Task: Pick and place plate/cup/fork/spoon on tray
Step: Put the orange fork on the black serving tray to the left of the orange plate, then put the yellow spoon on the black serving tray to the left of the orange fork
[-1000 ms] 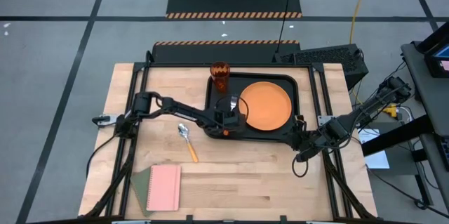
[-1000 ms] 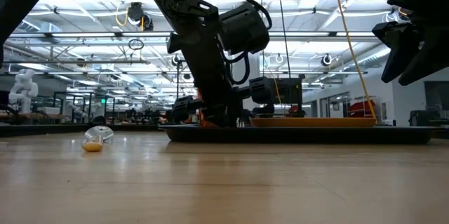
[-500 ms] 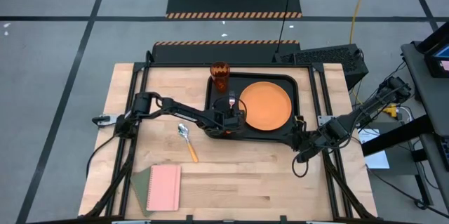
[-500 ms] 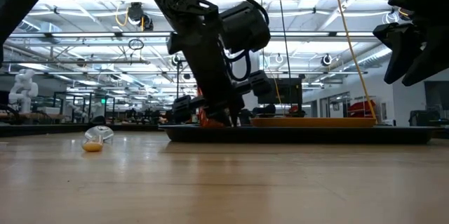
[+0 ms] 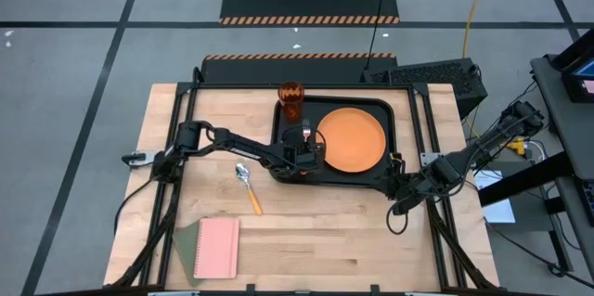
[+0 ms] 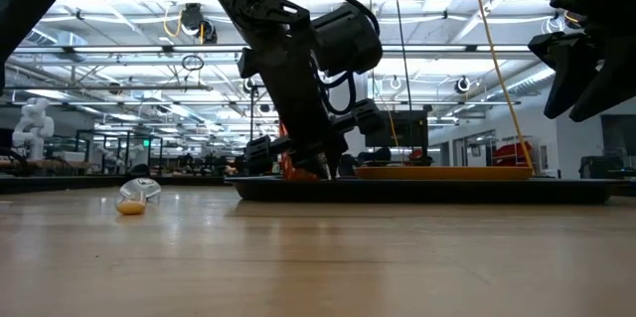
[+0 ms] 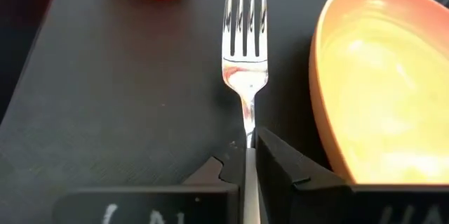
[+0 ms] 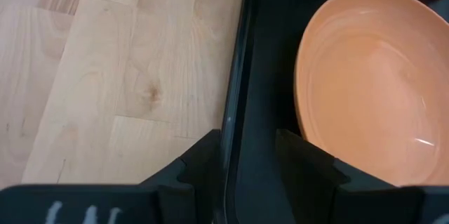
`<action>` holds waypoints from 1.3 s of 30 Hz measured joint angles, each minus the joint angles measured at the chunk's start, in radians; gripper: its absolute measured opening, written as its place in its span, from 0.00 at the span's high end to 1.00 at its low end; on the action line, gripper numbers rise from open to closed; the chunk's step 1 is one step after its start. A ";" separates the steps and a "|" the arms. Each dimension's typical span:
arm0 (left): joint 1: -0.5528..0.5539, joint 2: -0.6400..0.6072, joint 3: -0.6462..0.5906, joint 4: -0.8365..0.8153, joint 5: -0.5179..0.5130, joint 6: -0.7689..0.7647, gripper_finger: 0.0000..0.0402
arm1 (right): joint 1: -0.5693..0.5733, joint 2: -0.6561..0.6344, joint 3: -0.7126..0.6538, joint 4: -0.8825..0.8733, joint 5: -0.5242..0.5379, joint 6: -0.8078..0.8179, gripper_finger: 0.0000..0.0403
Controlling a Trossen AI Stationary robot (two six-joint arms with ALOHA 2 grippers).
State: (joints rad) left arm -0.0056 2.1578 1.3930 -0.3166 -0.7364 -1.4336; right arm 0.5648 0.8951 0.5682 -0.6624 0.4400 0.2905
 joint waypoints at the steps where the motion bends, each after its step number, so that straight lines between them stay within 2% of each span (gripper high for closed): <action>1: 0.000 0.000 0.000 0.001 -0.003 -0.007 0.91 | 0.000 0.000 0.000 0.000 0.000 -0.002 0.68; 8: 0.000 0.000 0.000 0.005 -0.024 -0.014 0.80 | 0.000 0.000 0.000 0.000 0.000 -0.005 0.68; 16: -0.001 0.000 0.000 0.005 -0.024 0.010 0.79 | 0.000 0.000 0.000 0.000 0.000 -0.008 0.68; 23: -0.012 -0.099 0.000 -0.019 -0.010 0.206 0.79 | 0.000 -0.001 0.000 0.004 0.003 -0.006 0.68; 26: -0.029 -0.170 0.000 -0.074 -0.003 0.315 0.79 | 0.000 -0.001 0.000 0.010 0.037 0.014 0.68; 30: -0.061 -0.254 0.001 -0.207 0.000 0.359 0.79 | 0.000 -0.001 0.000 0.030 0.087 0.022 0.68; 39: -0.190 -0.302 0.000 -0.604 0.007 0.122 0.79 | 0.000 -0.001 0.000 0.070 0.084 0.056 0.68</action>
State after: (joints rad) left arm -0.1959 1.8561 1.3926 -0.9203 -0.7298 -1.3115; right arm 0.5644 0.8943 0.5678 -0.5925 0.5236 0.3463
